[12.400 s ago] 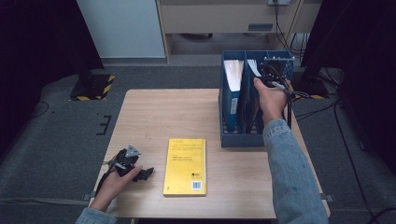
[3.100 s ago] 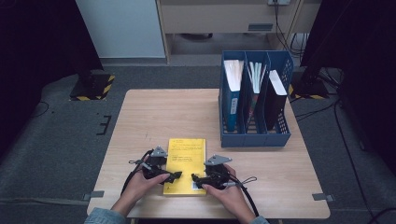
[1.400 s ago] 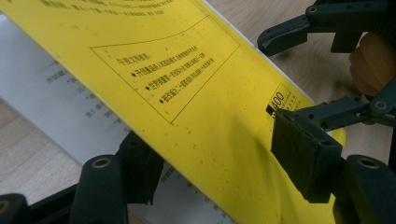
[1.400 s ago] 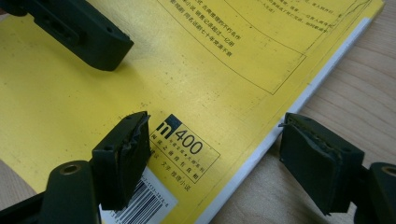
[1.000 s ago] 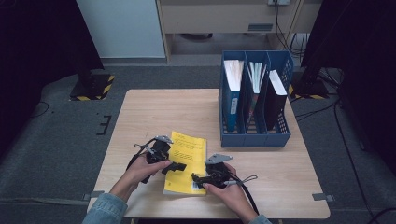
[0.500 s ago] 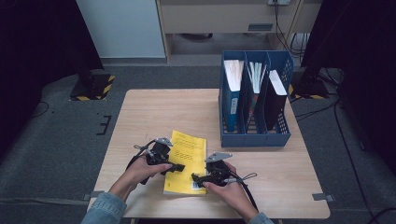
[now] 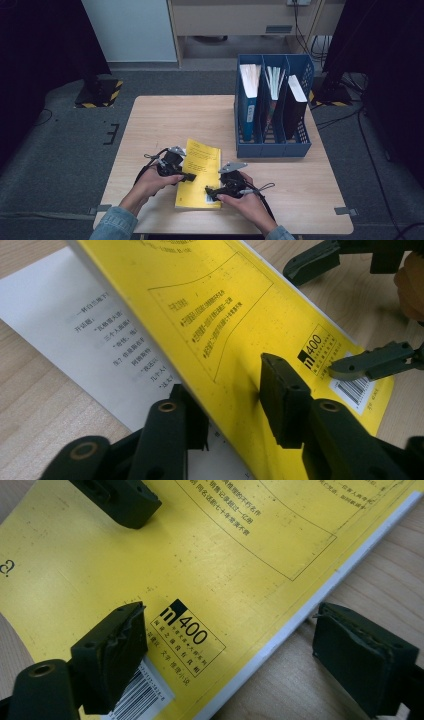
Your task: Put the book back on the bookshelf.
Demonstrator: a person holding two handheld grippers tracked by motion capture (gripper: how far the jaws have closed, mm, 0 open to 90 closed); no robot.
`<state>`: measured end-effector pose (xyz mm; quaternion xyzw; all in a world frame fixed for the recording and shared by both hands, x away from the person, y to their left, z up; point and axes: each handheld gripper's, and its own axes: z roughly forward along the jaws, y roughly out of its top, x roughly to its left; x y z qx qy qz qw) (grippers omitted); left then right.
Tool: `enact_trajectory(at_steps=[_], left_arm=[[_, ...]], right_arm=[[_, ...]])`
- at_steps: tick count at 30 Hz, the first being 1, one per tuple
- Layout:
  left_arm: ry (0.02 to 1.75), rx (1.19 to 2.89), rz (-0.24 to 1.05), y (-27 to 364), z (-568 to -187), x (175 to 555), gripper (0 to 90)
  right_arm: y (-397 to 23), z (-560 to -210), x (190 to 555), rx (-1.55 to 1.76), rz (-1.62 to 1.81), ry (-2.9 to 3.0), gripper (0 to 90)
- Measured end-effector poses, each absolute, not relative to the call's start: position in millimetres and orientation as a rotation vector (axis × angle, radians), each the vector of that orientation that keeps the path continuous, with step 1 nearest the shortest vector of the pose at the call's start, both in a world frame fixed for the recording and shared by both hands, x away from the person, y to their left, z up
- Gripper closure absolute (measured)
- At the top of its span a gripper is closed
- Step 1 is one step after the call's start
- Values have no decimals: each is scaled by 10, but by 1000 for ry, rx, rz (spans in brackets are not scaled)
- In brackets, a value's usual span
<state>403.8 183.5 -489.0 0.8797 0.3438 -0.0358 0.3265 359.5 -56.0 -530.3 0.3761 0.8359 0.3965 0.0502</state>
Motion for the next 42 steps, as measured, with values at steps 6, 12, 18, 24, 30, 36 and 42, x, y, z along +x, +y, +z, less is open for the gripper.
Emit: enact_trajectory(at_steps=[6, 12, 18, 24, 30, 36, 42], left_arm=[[882, 2299, -102, 1856, -4875, 4047, 738], [862, 2291, -106, 1849, -4845, 4045, 792], [839, 2268, -101, 1861, -4780, 4013, 820], [819, 2244, -102, 1889, -4707, 4003, 849], [816, 2243, -98, 1890, -4675, 4005, 858], [805, 2222, -87, 1916, -4597, 3998, 867], [790, 2201, -101, 1951, -4547, 3996, 867]], right_arm=[[-546, -5298, 3650, 1081, 1183, 2604, 87], [-560, -5286, 3709, 1082, 1171, 2621, 93], [-596, -5290, 3753, 1112, 1198, 2613, 88], [-642, -5291, 3805, 1134, 1223, 2614, 88], [-637, -5279, 3822, 1142, 1215, 2634, 82], [-652, -5279, 3846, 1160, 1250, 2646, 80], [-650, -5282, 3866, 1169, 1292, 2668, 80]])
